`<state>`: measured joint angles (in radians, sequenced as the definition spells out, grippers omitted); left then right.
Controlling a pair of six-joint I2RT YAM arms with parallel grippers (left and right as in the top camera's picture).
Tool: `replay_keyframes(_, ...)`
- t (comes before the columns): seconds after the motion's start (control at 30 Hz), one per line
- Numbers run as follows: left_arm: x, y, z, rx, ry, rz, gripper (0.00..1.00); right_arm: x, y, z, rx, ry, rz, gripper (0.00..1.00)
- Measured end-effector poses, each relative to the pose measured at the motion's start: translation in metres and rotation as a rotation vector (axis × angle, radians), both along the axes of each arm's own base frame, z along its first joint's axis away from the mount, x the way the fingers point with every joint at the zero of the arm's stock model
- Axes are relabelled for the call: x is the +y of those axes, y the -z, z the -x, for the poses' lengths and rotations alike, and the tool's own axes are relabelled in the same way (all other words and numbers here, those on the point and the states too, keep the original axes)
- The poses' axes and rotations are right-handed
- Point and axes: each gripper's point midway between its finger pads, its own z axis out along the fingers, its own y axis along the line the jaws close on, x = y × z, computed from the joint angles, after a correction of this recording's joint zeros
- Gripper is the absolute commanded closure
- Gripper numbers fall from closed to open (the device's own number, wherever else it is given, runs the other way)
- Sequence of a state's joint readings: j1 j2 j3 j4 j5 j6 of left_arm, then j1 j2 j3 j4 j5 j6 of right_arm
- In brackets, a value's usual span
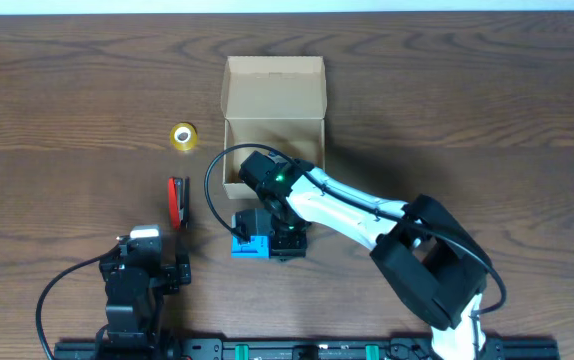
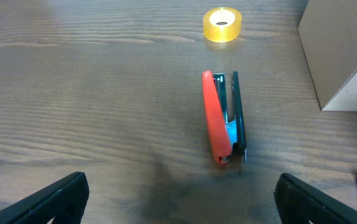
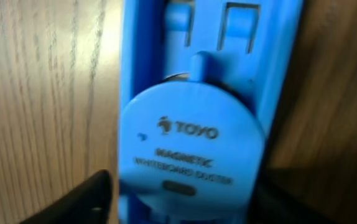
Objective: Pack container
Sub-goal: 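Move the right gripper to the blue whiteboard duster and grasp it, then lift the blue duster and lower it into the cardboard box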
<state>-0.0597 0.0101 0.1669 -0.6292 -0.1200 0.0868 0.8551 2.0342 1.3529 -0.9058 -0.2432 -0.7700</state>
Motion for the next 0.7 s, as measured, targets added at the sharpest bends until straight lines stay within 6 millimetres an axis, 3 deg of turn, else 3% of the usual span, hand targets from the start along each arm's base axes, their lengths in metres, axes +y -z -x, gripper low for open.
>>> replay_keyframes(0.13,0.000,0.000,0.000,0.000,0.000,0.000,0.05,0.001,0.000,0.000,0.003,0.005,-0.001,0.62)
replay_keyframes(0.43,0.000,0.000,0.000,0.000,0.000,0.000,0.04,0.000,-0.006,0.000,0.028,0.039,0.034,0.71)
replay_keyframes(0.57,0.000,0.000,0.000,0.000,0.000,0.000,0.05,0.012,-0.028,-0.013,0.011,0.047,0.027,0.73)
replay_keyframes(0.7,0.000,0.000,0.000,0.000,0.000,0.000,0.05,0.036,-0.070,-0.034,-0.050,0.053,-0.043,0.76)
